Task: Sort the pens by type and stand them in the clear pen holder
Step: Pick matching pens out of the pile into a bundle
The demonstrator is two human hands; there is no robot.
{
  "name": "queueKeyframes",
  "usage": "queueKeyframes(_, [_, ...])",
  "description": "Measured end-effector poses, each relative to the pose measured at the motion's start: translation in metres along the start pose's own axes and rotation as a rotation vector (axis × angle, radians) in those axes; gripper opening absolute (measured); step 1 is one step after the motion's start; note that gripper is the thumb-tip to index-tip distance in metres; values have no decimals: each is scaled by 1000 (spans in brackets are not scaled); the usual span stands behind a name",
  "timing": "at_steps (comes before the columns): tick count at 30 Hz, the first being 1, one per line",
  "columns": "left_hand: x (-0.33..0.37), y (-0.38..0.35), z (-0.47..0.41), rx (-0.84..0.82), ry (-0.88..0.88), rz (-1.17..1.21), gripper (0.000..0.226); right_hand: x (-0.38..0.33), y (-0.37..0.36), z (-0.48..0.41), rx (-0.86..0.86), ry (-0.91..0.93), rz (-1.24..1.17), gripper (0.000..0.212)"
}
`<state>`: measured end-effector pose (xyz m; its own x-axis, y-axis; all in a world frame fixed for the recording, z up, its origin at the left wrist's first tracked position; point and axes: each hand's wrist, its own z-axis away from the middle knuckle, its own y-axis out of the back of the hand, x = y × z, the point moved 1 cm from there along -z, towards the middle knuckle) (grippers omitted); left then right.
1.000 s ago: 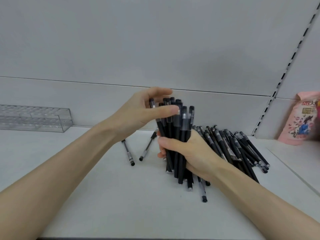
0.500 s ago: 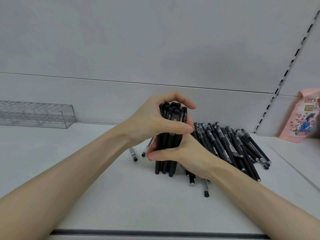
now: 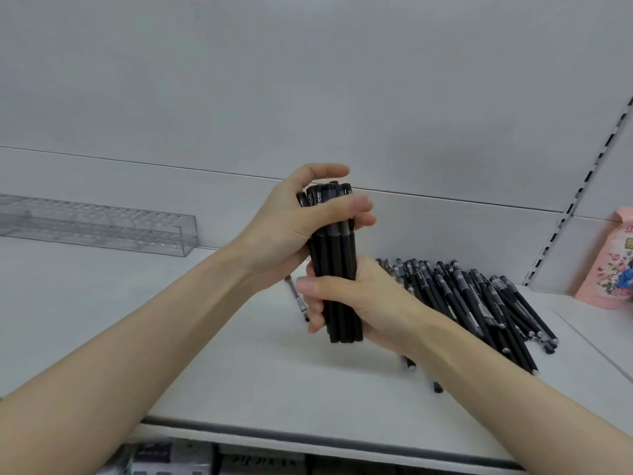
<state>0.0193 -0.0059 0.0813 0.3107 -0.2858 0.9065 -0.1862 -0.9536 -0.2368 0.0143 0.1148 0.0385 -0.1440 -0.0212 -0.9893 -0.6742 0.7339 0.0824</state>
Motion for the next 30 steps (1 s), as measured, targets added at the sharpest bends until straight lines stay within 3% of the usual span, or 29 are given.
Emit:
queueKeyframes(2, [9,21,14,2,17,5,55,-5,-24,-5,-31,6,9,25])
queueKeyframes(9, [56,128,101,-71,0,-382,22,3,-148,-40,-106,32,-70,22])
queueKeyframes(13, [88,196,161,22,-33,-522,14,9,-243,-64,-140,23,-86,16])
queueKeyframes(20, [136,299,225,233,-83,-552,16,12,-373,-114,-45,68,-149,14])
queueKeyframes(30, [177,449,234,204,-15,-668,33,20,-477,-228,-143,93,-99,20])
